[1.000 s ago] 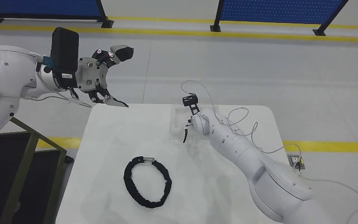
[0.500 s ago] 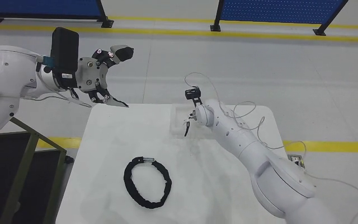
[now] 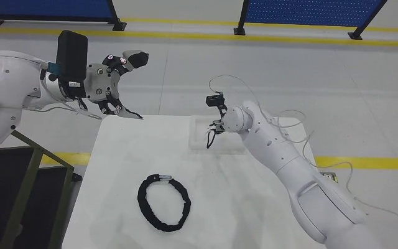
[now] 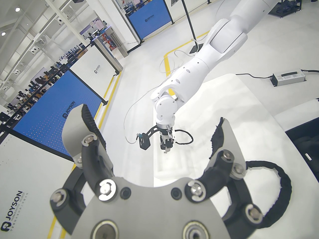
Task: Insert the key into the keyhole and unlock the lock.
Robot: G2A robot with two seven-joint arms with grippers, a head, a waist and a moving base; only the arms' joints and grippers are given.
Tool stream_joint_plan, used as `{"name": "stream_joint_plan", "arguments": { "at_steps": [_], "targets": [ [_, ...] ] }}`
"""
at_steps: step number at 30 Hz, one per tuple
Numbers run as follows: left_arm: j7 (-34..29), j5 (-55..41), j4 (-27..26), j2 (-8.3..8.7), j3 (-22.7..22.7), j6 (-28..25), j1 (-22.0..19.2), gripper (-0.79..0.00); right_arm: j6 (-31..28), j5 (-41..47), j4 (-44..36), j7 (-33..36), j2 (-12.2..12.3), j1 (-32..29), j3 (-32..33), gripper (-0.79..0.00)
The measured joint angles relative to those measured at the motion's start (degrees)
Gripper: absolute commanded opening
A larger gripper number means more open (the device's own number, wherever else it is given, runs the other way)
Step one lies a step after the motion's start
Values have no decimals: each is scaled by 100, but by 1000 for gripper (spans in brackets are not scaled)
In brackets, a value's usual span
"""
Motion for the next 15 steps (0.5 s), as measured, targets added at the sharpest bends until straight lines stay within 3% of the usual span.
{"name": "stream_joint_plan", "arguments": {
  "at_steps": [9,15],
  "targets": [
    [0,0,0,0,0,0,0,0,-384,128,-2349,1198,683,-1142,1374,-785],
    [0,0,0,0,0,0,0,0,-843,663,-3862,1850,1004,-2081,2376,-785]
  ]
}}
